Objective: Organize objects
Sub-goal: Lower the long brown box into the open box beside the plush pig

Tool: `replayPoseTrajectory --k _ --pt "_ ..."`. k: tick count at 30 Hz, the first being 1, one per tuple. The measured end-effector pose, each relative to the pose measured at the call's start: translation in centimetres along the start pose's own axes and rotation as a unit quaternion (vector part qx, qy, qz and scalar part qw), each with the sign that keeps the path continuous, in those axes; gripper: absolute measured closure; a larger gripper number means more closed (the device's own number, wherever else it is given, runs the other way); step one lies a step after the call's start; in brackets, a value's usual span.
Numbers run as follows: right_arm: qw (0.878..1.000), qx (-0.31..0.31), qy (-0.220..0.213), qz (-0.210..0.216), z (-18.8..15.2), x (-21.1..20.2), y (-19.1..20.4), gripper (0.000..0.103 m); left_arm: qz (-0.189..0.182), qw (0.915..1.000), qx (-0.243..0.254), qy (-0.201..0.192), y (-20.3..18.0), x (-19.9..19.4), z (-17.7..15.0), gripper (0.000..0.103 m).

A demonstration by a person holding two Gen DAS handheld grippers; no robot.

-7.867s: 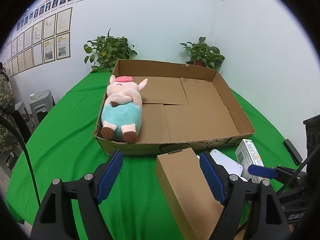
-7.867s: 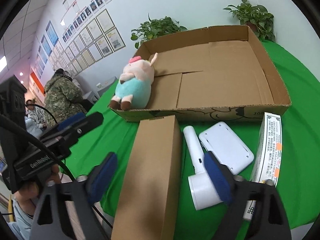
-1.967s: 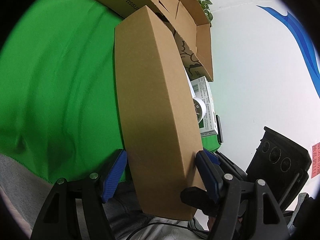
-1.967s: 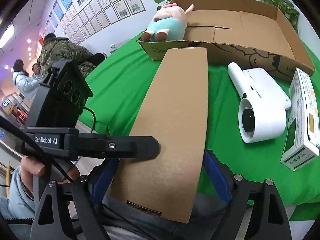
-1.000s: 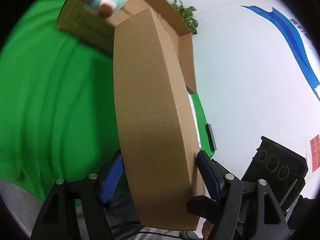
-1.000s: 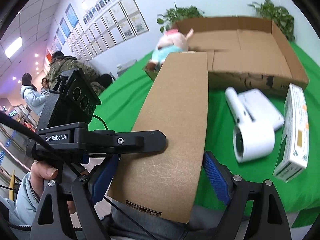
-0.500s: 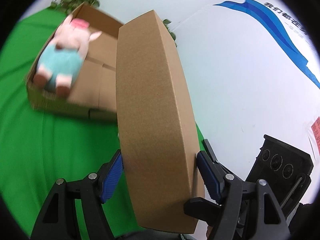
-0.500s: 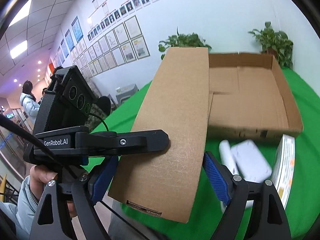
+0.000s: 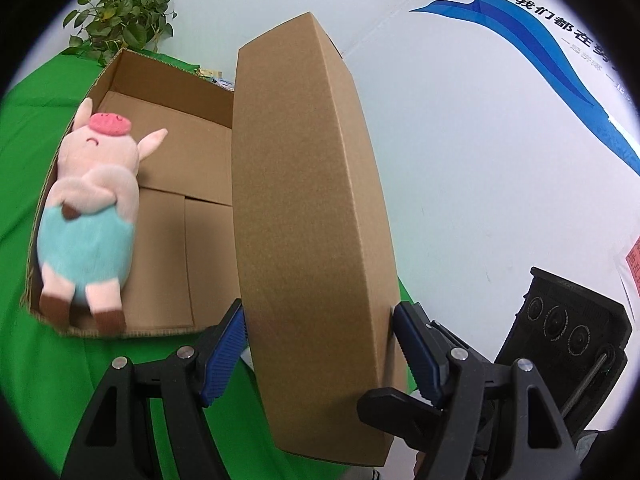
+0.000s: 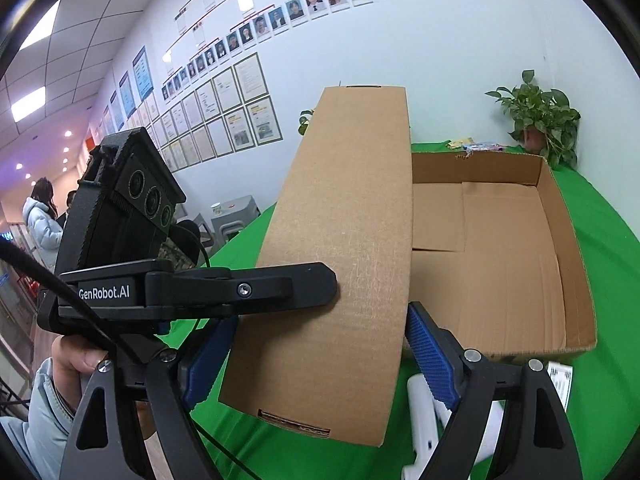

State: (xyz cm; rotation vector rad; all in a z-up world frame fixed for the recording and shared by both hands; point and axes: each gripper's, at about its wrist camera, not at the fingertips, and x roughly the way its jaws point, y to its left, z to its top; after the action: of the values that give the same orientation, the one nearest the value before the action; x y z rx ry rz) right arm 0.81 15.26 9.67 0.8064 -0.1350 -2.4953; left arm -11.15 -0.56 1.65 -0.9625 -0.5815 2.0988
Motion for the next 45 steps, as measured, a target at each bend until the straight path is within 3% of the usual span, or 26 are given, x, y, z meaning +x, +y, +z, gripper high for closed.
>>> replayPoseTrajectory --k 6,13,34,45 --pt "1.0 0.007 0.009 -0.009 2.0 2.9 -1.7 0.021 -0.007 0.9999 -0.009 0.008 1.4 0.3 2.6 0.03" --pt "1.0 0.014 0.018 -0.008 3.4 5.6 -3.1 0.021 -0.003 0.9998 -0.017 0.012 2.5 0.6 3.3 0.03" --pt "0.998 0.042 0.053 -0.002 3.7 12.7 -6.7 0.021 0.018 0.9984 -0.037 0.038 4.9 2.3 2.1 0.03" --pt "0.993 0.089 0.069 0.034 3.6 18.3 -10.2 0.021 0.06 0.9953 -0.058 0.049 6.4 3.5 1.4 0.029"
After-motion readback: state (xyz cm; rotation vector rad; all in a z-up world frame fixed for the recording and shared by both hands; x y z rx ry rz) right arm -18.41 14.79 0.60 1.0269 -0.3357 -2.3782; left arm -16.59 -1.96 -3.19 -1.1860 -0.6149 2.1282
